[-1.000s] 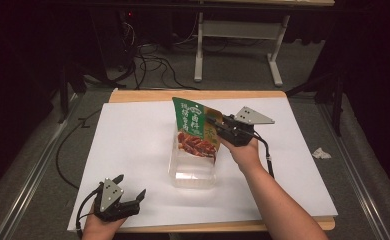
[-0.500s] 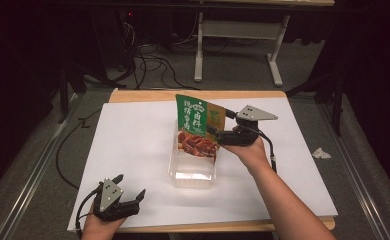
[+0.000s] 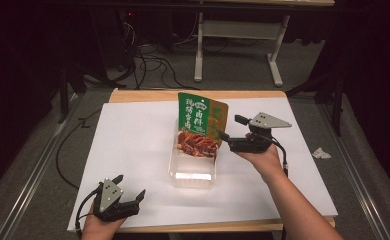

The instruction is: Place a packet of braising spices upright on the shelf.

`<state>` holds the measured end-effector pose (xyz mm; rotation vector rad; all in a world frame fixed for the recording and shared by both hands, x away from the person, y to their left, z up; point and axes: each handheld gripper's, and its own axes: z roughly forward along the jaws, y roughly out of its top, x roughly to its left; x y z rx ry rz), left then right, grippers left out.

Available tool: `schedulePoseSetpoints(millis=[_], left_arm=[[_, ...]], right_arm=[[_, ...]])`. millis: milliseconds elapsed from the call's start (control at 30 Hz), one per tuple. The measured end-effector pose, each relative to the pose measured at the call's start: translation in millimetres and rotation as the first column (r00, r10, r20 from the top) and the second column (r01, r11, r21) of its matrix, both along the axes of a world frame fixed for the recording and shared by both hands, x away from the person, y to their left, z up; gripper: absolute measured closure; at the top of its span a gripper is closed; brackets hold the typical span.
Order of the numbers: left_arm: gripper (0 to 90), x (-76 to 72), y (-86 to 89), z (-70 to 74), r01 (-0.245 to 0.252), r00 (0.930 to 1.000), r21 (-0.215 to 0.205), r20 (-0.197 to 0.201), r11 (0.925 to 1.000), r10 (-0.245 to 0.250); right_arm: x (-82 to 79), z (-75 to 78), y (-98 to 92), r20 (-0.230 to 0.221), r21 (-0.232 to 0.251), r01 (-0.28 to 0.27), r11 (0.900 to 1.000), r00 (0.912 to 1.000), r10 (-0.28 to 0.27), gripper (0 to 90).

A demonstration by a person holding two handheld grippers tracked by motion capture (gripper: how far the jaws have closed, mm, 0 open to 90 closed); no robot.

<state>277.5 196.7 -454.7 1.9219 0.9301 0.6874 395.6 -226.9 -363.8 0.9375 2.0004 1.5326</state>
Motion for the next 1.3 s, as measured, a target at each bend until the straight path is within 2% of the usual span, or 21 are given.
schedulePoseSetpoints(millis=[400, 733, 1033, 1167, 1300], left_arm=[[15.1, 0.2, -1.3, -0.4, 0.006, 1.0, 0.002, -0.003, 1.0, -0.006], [15.1, 1.6, -4.7, -0.8, 0.016, 0.9998, -0.001, -0.007, 0.9999, -0.016], [15.1, 6.7, -12.4, -1.2, 0.049, 0.9987, 0.0, -0.01, 0.9988, -0.049], [15.1, 7.6, -14.6, -1.9, 0.059, 0.9982, 0.004, -0.012, 0.9983, -0.059], [15.1, 7.0, -15.3, -2.5, 0.062, 0.998, 0.009, -0.014, 0.998, -0.062]], right_arm=[[-27.9, -14.8, -36.7, 0.002, -0.005, 0.044, 0.999, 0.999, -0.044, 14.8], [-58.7, -28.1, -69.4, 0.005, -0.016, 0.105, 0.994, 0.9944, -0.105, 14.8], [-98.3, -46.9, -100.1, -0.001, -0.025, 0.171, 0.985, 0.9853, -0.171, 14.8], [-115.4, -56.6, -107.5, -0.011, -0.034, 0.187, 0.982, 0.9822, -0.187, 14.8], [-113.9, -66.7, -107.1, -0.035, -0.042, 0.175, 0.984, 0.9836, -0.177, 14.7]])
